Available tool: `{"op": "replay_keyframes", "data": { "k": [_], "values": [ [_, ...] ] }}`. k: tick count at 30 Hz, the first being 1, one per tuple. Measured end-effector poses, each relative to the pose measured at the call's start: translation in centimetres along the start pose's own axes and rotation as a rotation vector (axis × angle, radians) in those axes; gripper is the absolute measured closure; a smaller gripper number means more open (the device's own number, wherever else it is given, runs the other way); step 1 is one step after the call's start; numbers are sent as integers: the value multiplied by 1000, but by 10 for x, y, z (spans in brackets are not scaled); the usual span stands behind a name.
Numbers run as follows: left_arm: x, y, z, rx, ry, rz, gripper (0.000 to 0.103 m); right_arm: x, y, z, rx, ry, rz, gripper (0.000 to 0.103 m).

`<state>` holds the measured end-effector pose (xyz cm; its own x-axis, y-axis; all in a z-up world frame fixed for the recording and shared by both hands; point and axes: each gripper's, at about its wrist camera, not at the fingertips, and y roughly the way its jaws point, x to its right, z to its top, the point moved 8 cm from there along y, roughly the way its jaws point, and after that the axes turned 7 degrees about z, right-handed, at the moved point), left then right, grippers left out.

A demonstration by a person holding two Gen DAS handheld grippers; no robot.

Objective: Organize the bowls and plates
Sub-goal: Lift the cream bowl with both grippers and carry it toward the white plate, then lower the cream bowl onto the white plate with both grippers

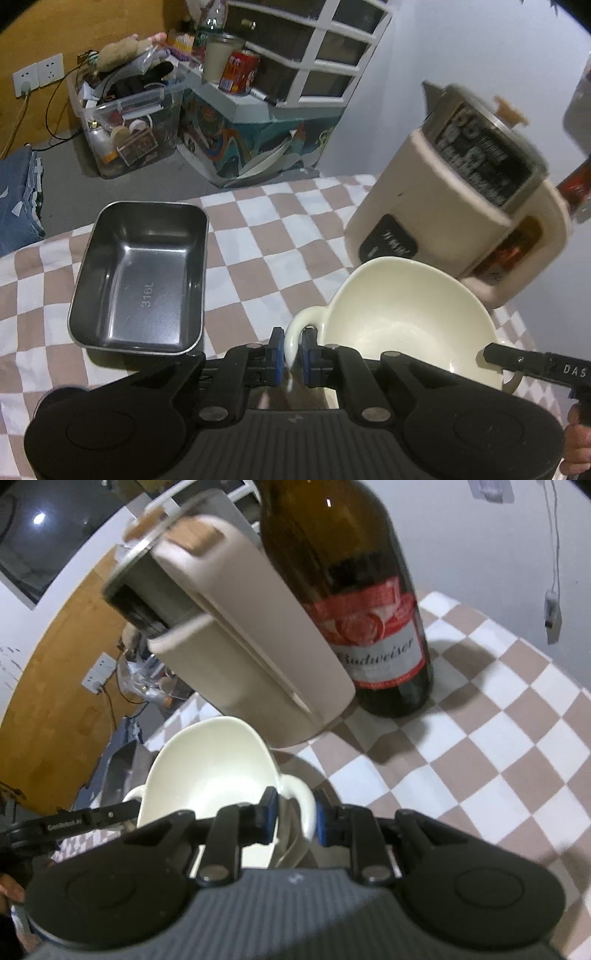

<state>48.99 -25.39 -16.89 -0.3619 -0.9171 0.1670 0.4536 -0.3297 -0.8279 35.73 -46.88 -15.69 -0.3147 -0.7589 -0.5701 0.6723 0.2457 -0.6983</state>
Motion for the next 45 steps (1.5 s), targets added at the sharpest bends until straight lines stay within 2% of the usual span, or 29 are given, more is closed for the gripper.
{"op": "replay_keyframes", "data": {
  "k": [9,20,28,32,45],
  "values": [
    [10,-63,-13,83,-33,-12,93,-12,-46,-13,26,-12,40,79],
    [-2,-145,-67,156,-112,42,93,-46,-97,-50,5,-83,105,78],
    [-35,-187,-129,172,-217,96,93,-78,-112,-93,-50,-153,135,78],
    [-58,-209,-165,173,-261,148,93,-97,-110,-122,-101,-184,148,78],
    [-141,-290,-263,215,-474,230,93,-170,-92,-217,-278,-281,205,77]
  ]
}}
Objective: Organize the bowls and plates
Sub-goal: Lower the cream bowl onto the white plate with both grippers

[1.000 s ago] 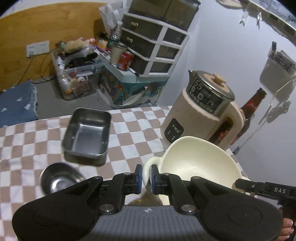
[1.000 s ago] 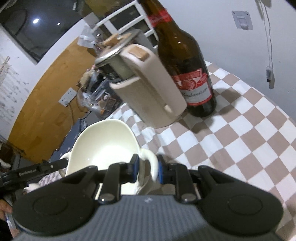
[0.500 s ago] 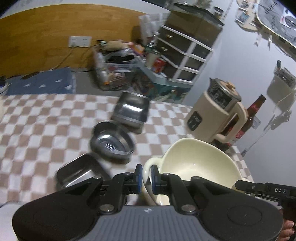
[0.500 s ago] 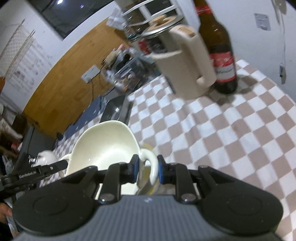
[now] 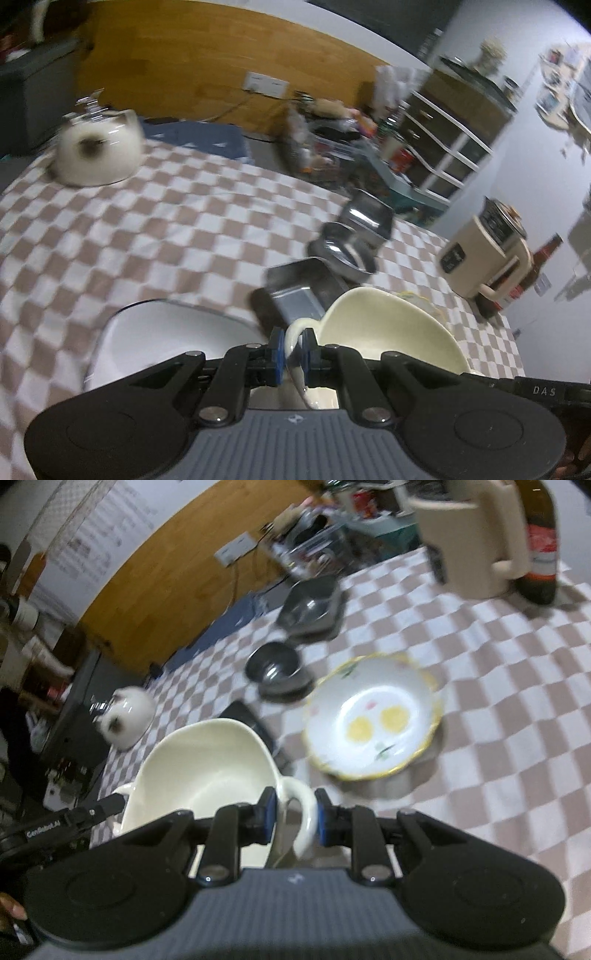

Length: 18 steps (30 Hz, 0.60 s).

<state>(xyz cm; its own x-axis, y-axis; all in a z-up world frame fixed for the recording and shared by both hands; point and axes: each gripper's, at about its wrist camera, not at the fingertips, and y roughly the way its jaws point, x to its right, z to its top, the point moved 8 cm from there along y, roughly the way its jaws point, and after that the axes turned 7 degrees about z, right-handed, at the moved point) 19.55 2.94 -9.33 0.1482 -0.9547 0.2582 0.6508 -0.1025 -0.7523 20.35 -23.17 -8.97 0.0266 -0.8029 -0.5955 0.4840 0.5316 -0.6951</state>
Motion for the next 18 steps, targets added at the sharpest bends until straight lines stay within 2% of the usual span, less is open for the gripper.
{"op": "replay_keyframes", "data": {
  "k": [5,11,15,18],
  "values": [
    [-48,-24,-4,31,-56,55,93,-36,25,-13,-57,-60,22,77],
    [-100,-37,-4,46,-115,79,92,-80,55,-27,-106,-114,41,77],
    [-132,-37,-6,35,-119,81,92,-104,75,-37,-123,-137,32,77],
    [-146,-32,-6,24,-78,92,91,-110,89,-40,-131,-129,25,78]
  ]
}}
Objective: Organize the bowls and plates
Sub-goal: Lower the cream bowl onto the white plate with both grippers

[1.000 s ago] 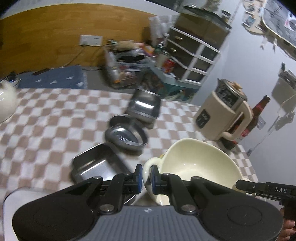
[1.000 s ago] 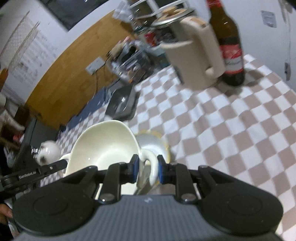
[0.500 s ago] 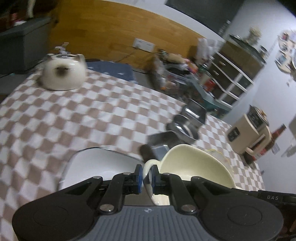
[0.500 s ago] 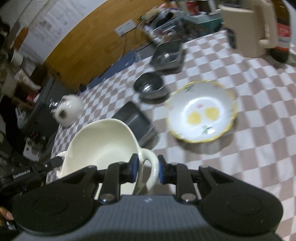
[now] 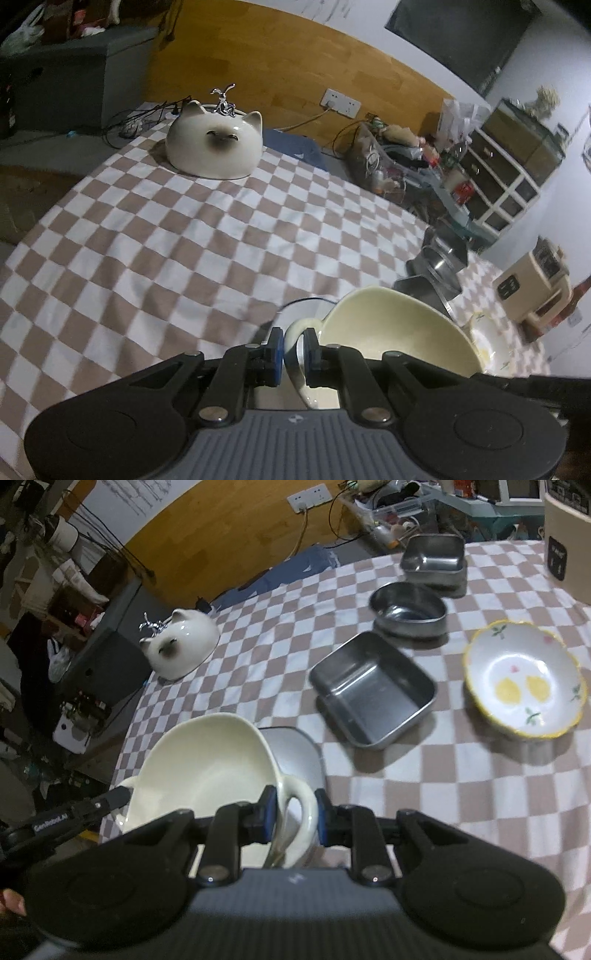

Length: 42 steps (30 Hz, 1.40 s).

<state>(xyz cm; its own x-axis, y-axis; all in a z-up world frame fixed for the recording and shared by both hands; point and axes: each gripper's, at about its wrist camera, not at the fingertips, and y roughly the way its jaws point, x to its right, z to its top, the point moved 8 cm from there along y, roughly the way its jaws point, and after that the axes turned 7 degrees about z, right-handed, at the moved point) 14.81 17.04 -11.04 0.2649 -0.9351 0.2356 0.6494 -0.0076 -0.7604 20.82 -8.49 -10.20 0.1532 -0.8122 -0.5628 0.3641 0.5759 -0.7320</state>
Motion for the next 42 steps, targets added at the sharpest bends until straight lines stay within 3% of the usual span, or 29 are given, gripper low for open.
{"op": "replay_keyframes", "data": {
  "k": [7,21,32,42],
  "values": [
    [-17,29,5,-47,59,-30,91,-3,30,0,-11,56,-45,78],
    [-20,81,-6,-155,110,-92,92,5,43,4,-19,52,-192,78],
    [-26,96,-7,-158,106,-85,90,0,52,5,-35,18,-241,78],
    [-27,101,-5,-136,98,-134,90,0,51,12,-13,-6,-284,78]
  ]
}}
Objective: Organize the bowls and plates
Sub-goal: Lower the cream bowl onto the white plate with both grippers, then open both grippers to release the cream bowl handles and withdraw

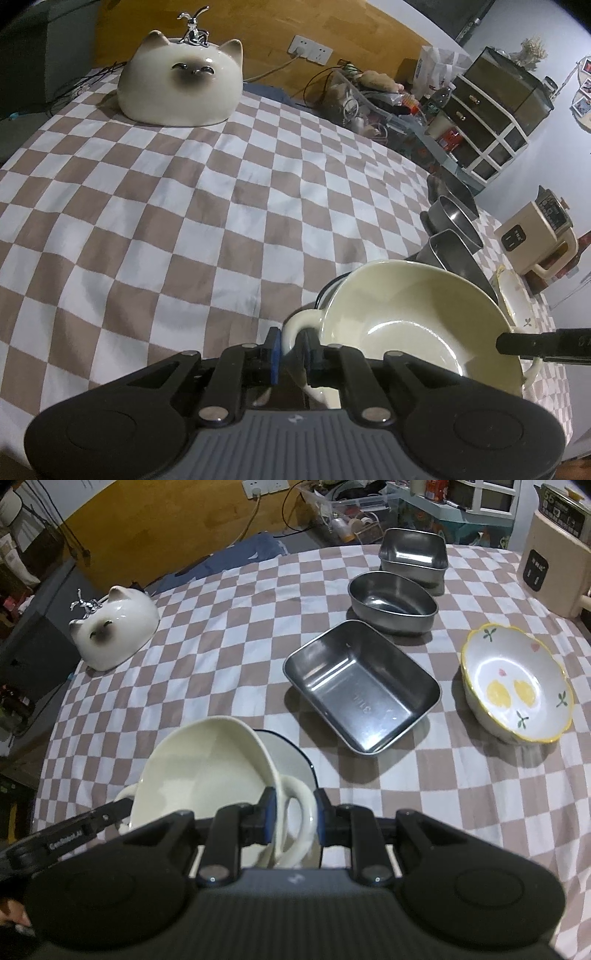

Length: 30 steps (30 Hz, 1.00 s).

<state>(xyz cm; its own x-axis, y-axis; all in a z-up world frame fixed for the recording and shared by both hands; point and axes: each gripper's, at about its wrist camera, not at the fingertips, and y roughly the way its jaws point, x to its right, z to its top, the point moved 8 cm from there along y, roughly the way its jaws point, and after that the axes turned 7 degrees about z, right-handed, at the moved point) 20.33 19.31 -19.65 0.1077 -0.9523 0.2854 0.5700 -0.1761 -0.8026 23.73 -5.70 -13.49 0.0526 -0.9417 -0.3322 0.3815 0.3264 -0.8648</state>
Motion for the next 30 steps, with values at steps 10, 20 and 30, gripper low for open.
{"op": "replay_keyframes", "data": {
  "k": [10,20,30],
  "values": [
    [-8,-17,4,-10,-21,-68,43,2,4,1,-14,-30,-37,76],
    [9,-10,3,-30,-1,-58,39,10,10,-3,-52,-1,-46,73],
    [5,-6,2,-55,21,-10,39,16,15,-9,-75,33,-43,71]
  ]
}}
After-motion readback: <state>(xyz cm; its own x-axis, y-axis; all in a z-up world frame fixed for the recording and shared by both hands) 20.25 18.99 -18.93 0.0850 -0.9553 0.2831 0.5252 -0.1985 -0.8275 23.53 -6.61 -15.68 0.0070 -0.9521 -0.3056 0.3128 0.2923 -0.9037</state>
